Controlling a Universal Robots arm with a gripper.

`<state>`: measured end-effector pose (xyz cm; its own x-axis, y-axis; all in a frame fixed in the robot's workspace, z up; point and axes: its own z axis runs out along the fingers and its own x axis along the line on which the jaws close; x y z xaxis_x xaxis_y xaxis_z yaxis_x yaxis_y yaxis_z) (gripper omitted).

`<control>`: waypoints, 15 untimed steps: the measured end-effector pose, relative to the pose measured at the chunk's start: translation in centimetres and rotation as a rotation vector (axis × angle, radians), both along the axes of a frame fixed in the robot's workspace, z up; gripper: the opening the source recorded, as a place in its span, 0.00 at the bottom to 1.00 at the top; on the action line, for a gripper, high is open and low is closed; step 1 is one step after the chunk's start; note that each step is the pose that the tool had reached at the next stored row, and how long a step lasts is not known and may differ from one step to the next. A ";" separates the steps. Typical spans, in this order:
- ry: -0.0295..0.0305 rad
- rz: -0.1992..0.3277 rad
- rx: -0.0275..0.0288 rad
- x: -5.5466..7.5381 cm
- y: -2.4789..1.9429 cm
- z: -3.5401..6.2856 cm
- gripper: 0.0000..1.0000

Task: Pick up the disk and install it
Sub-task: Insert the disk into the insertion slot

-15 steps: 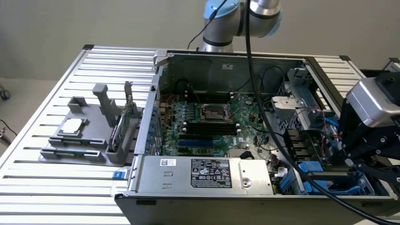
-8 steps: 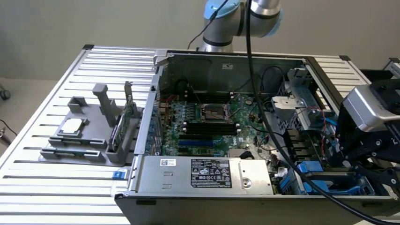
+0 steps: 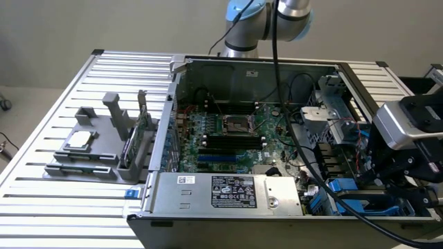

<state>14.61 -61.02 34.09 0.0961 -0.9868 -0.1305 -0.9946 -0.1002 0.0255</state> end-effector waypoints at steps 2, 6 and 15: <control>-0.0005 0.000 0.0002 0.0 0.01 -0.34 0.11; -0.0007 0.000 0.0001 0.0 0.01 -0.50 0.11; -0.0007 0.000 0.0004 0.0 0.01 -0.96 0.11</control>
